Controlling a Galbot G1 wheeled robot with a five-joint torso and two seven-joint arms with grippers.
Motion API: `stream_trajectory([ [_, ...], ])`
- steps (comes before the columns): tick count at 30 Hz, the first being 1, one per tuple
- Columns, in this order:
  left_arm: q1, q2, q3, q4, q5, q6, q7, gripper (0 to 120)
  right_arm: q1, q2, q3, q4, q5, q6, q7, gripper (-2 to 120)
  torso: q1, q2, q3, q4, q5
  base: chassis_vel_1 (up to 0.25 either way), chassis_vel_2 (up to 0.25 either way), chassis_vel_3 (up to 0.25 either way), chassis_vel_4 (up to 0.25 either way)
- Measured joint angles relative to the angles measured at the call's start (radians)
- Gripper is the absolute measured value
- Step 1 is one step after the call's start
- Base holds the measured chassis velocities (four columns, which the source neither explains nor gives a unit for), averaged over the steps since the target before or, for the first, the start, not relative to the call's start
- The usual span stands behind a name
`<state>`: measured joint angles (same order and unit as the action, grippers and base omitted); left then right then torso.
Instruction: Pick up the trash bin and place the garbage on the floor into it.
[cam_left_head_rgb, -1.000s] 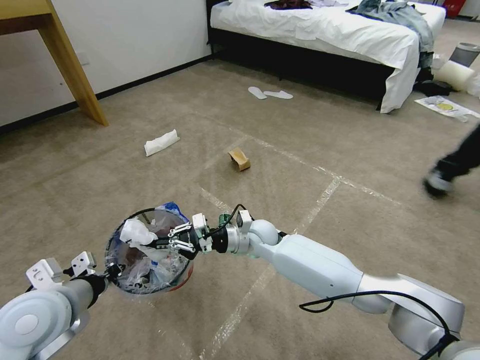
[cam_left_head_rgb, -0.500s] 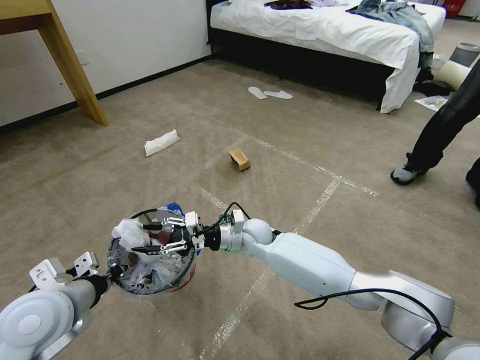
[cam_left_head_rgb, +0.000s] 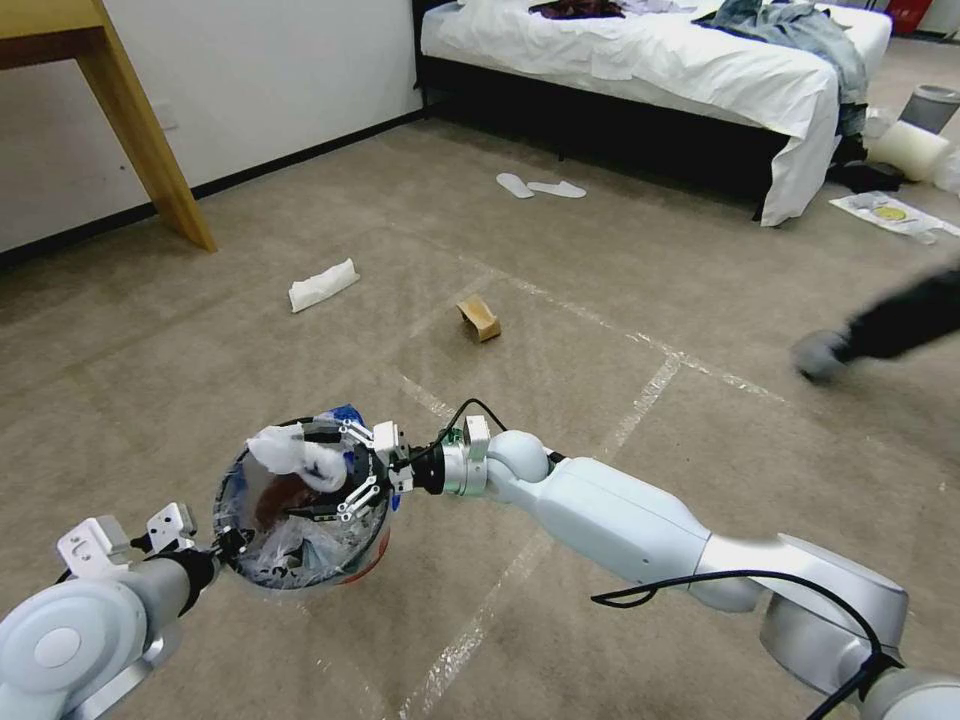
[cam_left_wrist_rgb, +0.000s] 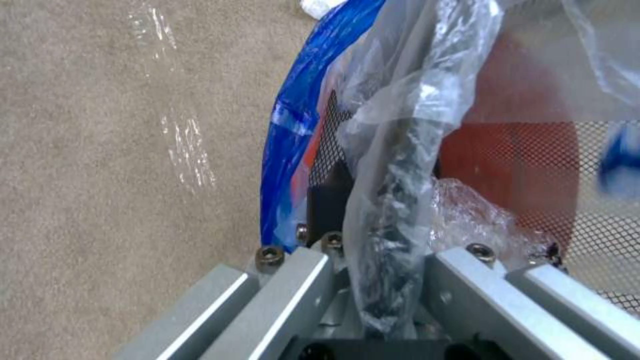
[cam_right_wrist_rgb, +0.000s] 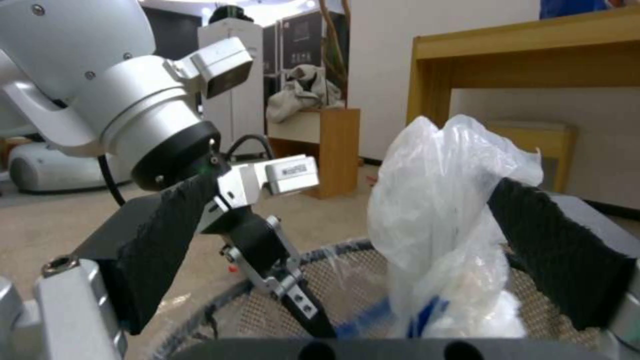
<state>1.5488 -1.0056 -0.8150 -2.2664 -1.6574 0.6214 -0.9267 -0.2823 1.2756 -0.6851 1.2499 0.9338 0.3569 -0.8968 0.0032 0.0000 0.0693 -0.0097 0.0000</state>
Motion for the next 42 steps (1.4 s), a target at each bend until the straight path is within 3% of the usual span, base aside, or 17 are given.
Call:
stream_trajectory([
  [12, -0.007, -0.004, 0.001, 0.002, 0.000, 0.000, -0.002, 0, 0.003, 0.001, -0.023, -0.005, -0.002, -0.008, -0.014, 100, 0.000, 0.000, 0.000, 0.0000, 0.0001, 0.000, 0.000, 0.000, 0.000],
  [24, -0.018, 0.001, 0.001, 0.006, -0.003, -0.002, -0.005, 0, 0.059, -0.066, -0.107, 0.049, 0.055, -0.064, -0.019, 100, 0.000, 0.000, 0.000, -0.0001, 0.0001, 0.000, 0.000, 0.000, 0.000],
  [27, -0.020, -0.001, 0.004, 0.006, -0.001, -0.002, -0.006, 0, 0.099, -0.082, -0.158, 0.056, 0.085, -0.088, 0.009, 100, 0.000, 0.000, 0.000, 0.0000, 0.0000, 0.000, 0.000, 0.000, 0.000],
  [31, -0.021, -0.002, 0.005, 0.006, 0.001, -0.002, -0.005, 0, 0.163, -0.106, -0.257, 0.071, 0.122, -0.119, 0.119, 100, 0.000, 0.000, 0.000, 0.0000, 0.0000, 0.000, 0.000, 0.000, 0.000],
  [36, -0.022, -0.004, 0.003, 0.008, 0.003, -0.002, -0.004, 0, 0.211, -0.123, -0.324, 0.102, 0.197, -0.131, 0.155, 100, 0.000, 0.000, 0.000, -0.0002, -0.0001, 0.000, 0.000, 0.000, 0.000],
  [42, -0.028, -0.007, 0.005, 0.007, 0.002, -0.002, -0.010, 0, 0.234, -0.112, -0.347, 0.097, 0.205, -0.135, 0.162, 100, 0.000, 0.000, 0.000, 0.0003, -0.0001, 0.000, 0.000, 0.000, 0.000],
])
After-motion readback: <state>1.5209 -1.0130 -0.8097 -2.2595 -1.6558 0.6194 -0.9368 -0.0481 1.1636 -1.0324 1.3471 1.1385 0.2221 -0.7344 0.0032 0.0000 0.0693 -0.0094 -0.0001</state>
